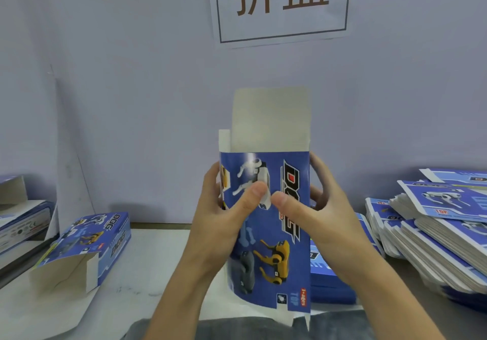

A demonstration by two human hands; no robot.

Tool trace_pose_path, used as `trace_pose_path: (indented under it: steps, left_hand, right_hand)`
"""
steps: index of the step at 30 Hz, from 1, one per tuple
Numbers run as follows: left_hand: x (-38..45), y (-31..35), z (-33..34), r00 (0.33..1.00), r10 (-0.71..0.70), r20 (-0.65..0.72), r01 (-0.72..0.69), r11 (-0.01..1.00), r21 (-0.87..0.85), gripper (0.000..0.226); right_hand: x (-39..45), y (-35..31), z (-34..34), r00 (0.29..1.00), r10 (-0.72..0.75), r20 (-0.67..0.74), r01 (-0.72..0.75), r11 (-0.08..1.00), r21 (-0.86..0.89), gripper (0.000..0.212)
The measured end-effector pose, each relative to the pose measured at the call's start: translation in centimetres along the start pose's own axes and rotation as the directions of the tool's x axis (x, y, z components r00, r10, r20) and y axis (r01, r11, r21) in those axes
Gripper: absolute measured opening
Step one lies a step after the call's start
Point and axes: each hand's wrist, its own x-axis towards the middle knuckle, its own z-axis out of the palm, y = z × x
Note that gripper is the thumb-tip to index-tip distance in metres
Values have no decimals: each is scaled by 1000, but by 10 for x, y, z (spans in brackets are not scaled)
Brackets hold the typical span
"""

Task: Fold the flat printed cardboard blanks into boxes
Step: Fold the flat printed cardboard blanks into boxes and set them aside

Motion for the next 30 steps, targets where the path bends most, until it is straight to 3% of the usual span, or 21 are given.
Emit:
trace_pose_path:
  steps: [4,6,12,16,20,23,26,28,30]
  left_hand:
    - [5,3,4,979,165,-118,-137,967,215,30]
    - [5,1,11,973,176,-147,-135,958,252,35]
    - [5,-7,9,992,7,-128,17,982,186,58]
    - [3,-10,9,975,105,-197,-63,976,211,47]
    - [1,-11,17,965,199,-169,-155,958,243,43]
    - [1,-11,16,982,132,-133,-93,959,266,49]
    - [3,-13,9,998,2,-67,6,992,128,49]
    - [3,-16,9,997,-83,-2,83,994,75,65]
    - [2,-18,13,998,-69,-3,69,987,147,83]
  right_hand:
    - [3,15,-1,988,-54,-146,51,998,-24,95]
    - [3,20,-1,985,-58,-161,52,998,-44,95]
    - [3,18,1,984,-88,-156,74,993,-95,79]
    - [3,19,6,971,-98,-218,74,991,-116,78]
    - [4,25,1,948,-67,-312,37,994,-99,79]
    - [4,23,-4,958,-61,-280,41,996,-76,74]
    - [4,18,-4,960,-113,-255,94,992,-84,58]
    - [4,14,-3,956,-142,-258,123,989,-85,48]
    - [5,9,-3,947,-169,-275,149,985,-91,46]
